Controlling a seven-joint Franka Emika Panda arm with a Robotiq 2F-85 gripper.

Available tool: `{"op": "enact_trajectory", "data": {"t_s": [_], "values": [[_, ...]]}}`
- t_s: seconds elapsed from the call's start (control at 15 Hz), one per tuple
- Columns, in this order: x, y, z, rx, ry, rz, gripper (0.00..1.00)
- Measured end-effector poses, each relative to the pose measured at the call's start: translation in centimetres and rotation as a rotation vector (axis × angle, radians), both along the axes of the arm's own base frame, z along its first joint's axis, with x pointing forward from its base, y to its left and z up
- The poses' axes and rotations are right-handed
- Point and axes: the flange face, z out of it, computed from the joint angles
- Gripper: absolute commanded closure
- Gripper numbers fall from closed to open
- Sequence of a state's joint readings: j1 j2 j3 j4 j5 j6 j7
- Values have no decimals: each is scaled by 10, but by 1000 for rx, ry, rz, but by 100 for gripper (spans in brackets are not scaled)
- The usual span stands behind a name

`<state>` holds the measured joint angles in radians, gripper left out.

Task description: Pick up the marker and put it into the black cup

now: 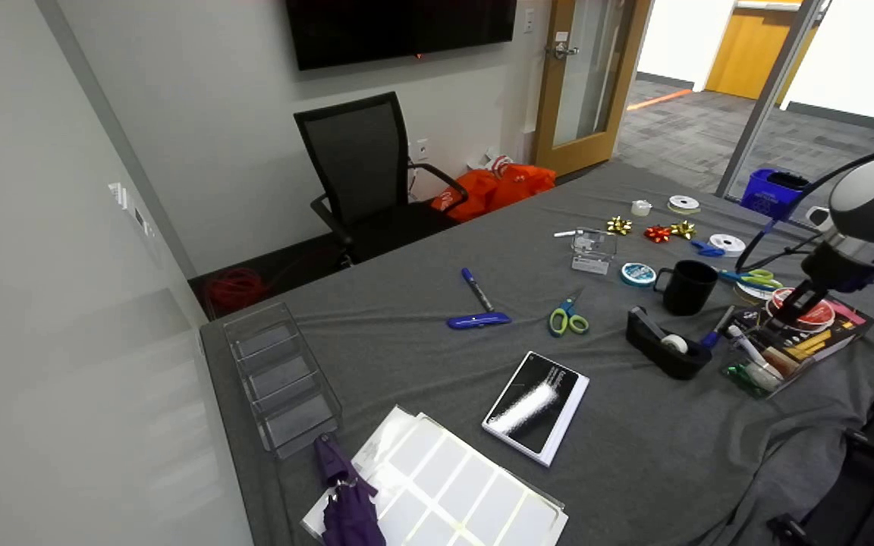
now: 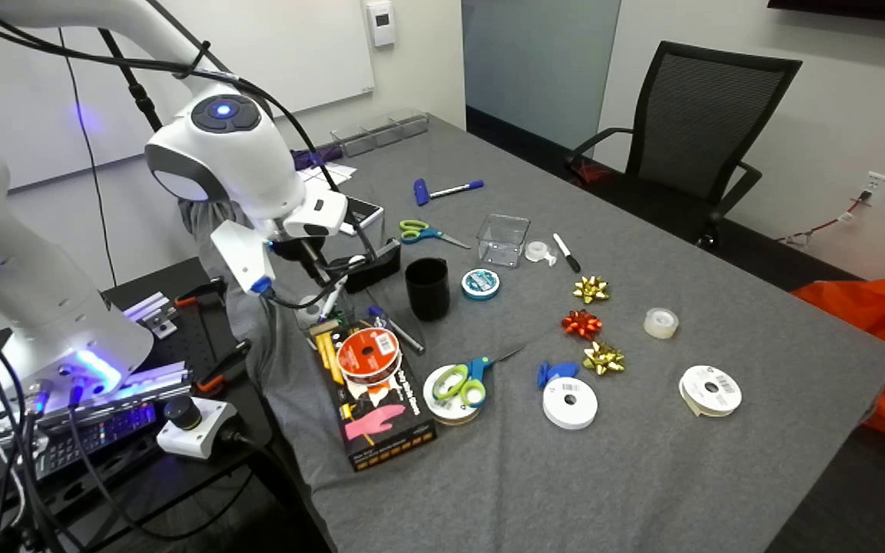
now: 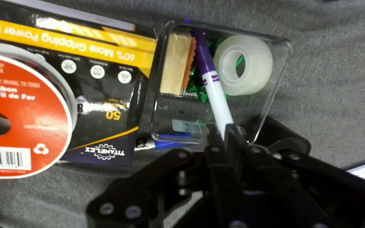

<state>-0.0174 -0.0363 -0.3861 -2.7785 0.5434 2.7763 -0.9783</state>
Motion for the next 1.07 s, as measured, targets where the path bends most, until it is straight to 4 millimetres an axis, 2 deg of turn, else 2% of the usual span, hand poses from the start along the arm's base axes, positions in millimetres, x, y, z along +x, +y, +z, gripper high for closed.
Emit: {"op": "enact_trajectory", "data": {"t_s": [0.2,0.27,0.4,0.6,0.67,0.8,0.87,1.07], "values": [[-2,2,-5,16,-9,-2,98],[-3,3,-7,20,-9,0,78],[-5,4,-13,23,-10,5,68],[-8,6,-22,21,-9,14,48],[-9,6,-25,20,-9,17,46],[-11,7,-30,13,-14,18,50],[-11,7,-32,10,-17,19,55],[-9,10,-36,10,-35,15,60]]}}
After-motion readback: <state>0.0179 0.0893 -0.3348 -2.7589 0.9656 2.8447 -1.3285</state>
